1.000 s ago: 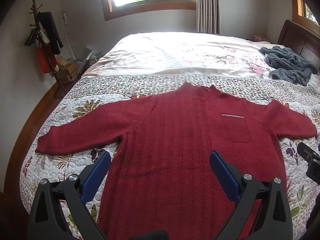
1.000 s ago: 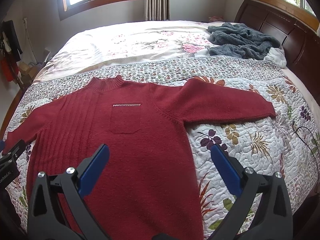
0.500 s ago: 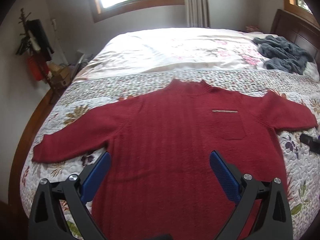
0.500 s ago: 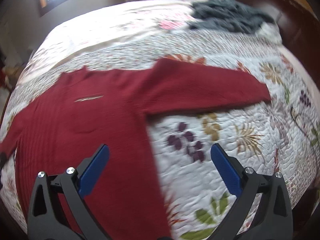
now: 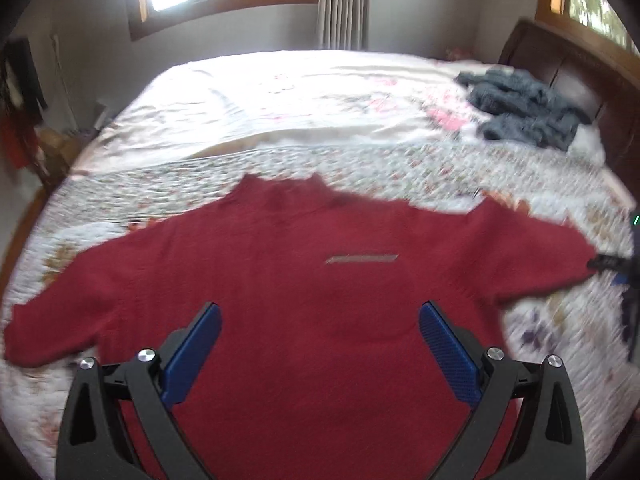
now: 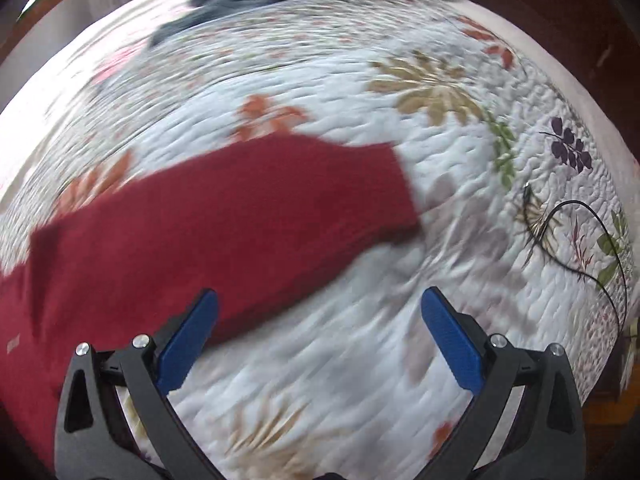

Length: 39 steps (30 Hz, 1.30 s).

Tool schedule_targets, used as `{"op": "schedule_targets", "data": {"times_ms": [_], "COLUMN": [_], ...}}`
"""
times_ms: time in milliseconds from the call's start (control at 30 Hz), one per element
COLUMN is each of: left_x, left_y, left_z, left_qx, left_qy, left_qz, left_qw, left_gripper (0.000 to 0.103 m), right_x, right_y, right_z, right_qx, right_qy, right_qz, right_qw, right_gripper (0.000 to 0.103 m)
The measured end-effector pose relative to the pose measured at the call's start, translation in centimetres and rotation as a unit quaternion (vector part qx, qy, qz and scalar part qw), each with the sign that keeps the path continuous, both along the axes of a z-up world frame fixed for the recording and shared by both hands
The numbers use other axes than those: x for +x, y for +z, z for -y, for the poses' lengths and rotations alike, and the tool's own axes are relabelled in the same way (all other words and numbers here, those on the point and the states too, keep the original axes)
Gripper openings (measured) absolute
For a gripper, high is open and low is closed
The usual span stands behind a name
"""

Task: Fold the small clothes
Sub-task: 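Grasp the cuff of the red sweater sleeve with the right gripper, then carry the sleeve cuff across the sweater body with the right gripper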

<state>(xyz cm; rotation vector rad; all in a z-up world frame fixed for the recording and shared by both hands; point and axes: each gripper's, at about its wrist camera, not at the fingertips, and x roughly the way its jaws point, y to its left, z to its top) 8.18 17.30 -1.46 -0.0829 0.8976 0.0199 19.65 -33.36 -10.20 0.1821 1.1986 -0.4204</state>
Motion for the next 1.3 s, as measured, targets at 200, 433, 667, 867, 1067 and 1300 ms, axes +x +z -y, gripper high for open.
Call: {"op": "schedule_targets", "data": {"times_ms": [200, 433, 667, 867, 1067, 1300], "left_x": [3.9, 5.4, 5.4, 4.7, 3.9, 3.2], "left_y": [-1.1, -2.0, -2.7, -2.6, -2.6, -2.0], "left_z": [1.3, 2.1, 1.6, 0.4, -2.3, -5.0], "left_qx": [-0.029, -0.033, -0.019, 0.001, -0.025, -0.022], "left_qy": [0.019, 0.023, 0.028, 0.033, 0.047, 0.060], "left_qz": [-0.017, -0.034, -0.054, -0.050, -0.062, -0.057], "left_qw": [0.9993, 0.9986, 0.9980, 0.9982, 0.9967, 0.9963], "left_gripper": [0.099, 0.099, 0.098, 0.098, 0.098, 0.098], "right_x": [2.7, 3.8, 3.8, 2.8, 2.2, 1.8], "right_y": [-1.7, -2.6, -0.3, 3.2, 7.3, 9.1], "right_z": [4.8, 4.8, 3.9, 1.0, -6.8, -17.2], "right_qx": [0.054, 0.097, 0.123, 0.157, 0.187, 0.217], "right_qy": [-0.019, 0.003, 0.016, 0.047, 0.122, 0.206], "right_qz": [-0.012, -0.005, 0.023, 0.078, 0.112, 0.114], "right_qw": [0.998, 0.995, 0.992, 0.983, 0.968, 0.947], "right_gripper": [0.099, 0.052, 0.007, 0.006, 0.006, 0.006]}}
